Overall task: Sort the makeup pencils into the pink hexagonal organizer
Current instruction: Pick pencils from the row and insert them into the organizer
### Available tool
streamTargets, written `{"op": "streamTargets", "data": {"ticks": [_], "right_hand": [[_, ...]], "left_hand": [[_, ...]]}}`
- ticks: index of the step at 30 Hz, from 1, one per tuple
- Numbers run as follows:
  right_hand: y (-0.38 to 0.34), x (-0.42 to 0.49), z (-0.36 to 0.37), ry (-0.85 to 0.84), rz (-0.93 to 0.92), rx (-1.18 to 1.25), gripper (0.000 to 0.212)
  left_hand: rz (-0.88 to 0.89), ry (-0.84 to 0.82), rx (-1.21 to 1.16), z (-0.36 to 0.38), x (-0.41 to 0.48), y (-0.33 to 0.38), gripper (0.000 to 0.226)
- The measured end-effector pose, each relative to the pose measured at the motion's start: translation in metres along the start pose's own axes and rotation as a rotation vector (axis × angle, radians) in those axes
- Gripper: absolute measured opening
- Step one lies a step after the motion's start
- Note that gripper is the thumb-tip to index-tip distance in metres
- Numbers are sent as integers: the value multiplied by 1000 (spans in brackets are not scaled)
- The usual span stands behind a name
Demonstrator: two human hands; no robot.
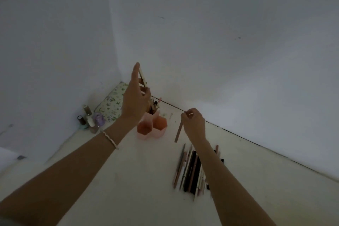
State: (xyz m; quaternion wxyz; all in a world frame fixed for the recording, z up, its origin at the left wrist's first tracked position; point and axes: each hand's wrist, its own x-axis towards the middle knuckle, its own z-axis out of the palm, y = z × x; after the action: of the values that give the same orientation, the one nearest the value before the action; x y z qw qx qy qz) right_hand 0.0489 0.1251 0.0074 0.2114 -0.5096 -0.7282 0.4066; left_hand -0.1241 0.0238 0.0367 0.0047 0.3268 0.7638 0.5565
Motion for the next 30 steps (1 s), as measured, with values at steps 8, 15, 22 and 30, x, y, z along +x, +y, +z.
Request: {"op": "streamTargets", "data": {"ticks": [8, 15, 22, 30], "right_hand": [[-49, -3, -2, 212, -268, 407, 23], [-58, -15, 39, 129, -475, 225, 12], [-28, -19, 40, 159, -439, 33, 31], [25, -22, -37, 139, -145, 50, 32]], "left_hand": [[262, -33, 380, 5, -20, -47, 31], [120, 62, 241, -9, -17, -38, 33], [149, -73, 176, 5, -51, 8, 10], [-82, -843, 685, 94, -150, -3, 25]]}}
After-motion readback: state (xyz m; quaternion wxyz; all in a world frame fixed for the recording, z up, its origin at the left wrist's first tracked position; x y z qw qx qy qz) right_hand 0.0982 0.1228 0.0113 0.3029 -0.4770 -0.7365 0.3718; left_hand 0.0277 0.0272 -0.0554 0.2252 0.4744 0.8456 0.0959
